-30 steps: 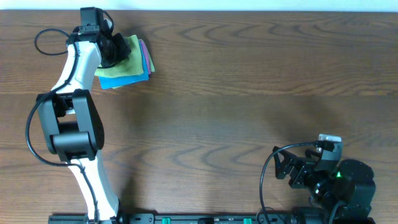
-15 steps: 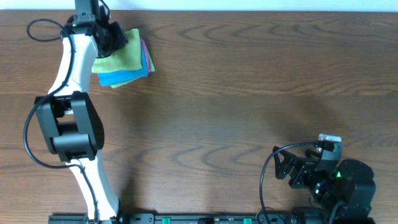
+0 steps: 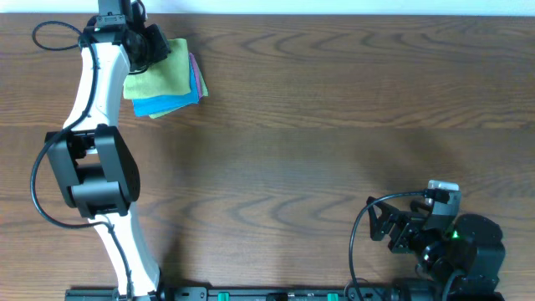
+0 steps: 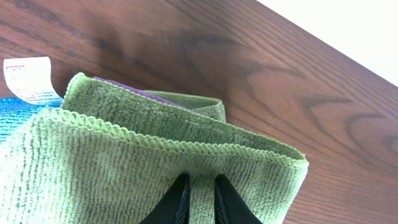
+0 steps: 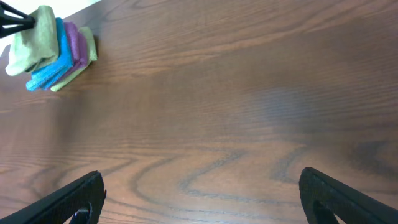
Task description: Fold the cloth
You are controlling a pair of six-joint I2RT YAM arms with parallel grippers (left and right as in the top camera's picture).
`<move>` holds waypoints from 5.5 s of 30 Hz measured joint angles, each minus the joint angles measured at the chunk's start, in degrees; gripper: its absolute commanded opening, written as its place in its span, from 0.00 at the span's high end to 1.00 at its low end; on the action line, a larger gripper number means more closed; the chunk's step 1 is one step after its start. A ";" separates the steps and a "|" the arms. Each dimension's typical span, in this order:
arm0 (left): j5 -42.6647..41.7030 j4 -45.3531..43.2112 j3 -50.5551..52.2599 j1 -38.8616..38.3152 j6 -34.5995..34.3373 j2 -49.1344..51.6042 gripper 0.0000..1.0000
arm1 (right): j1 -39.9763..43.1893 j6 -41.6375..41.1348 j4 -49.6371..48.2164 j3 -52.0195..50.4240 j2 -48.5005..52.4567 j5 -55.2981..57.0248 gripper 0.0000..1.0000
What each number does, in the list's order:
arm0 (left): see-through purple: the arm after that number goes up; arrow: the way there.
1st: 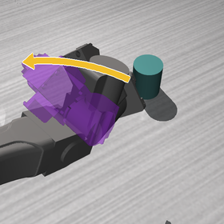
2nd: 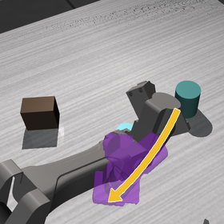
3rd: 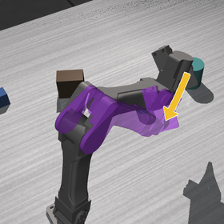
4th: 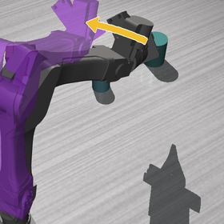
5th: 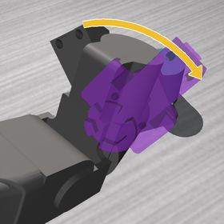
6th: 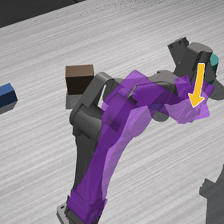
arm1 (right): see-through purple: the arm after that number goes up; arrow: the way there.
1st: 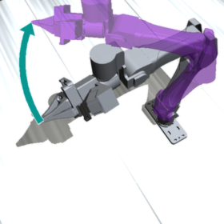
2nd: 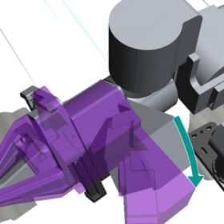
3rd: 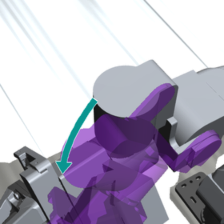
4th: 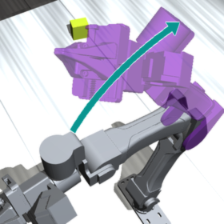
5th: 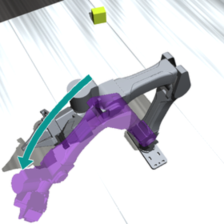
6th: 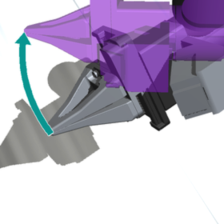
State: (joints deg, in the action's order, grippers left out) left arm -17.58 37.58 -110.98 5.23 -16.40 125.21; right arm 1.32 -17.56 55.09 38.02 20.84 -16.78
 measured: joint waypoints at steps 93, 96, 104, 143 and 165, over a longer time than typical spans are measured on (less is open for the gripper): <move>13.51 12.07 58.42 0.20 13.70 -83.10 0.05 | 0.00 0.00 0.02 -0.17 0.00 -0.02 0.01; 13.44 9.68 66.31 -0.04 13.92 -89.94 0.04 | 0.00 -0.02 0.04 -0.17 0.00 -0.02 0.01; 13.31 5.70 83.30 -2.21 13.94 -105.81 0.05 | 0.00 -0.02 -0.02 -0.22 0.02 -0.13 0.01; 15.02 5.29 100.15 -3.65 17.77 -124.37 0.05 | 0.00 0.00 0.00 -0.22 0.02 -0.17 0.01; 15.04 5.29 100.15 -3.65 17.77 -124.37 0.04 | 0.00 -0.17 -1.84 -0.28 0.02 1.55 0.01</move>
State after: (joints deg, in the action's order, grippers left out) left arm -2.55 42.87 -10.83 1.58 1.37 0.84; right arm 1.32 -17.74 53.25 37.74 20.86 -15.22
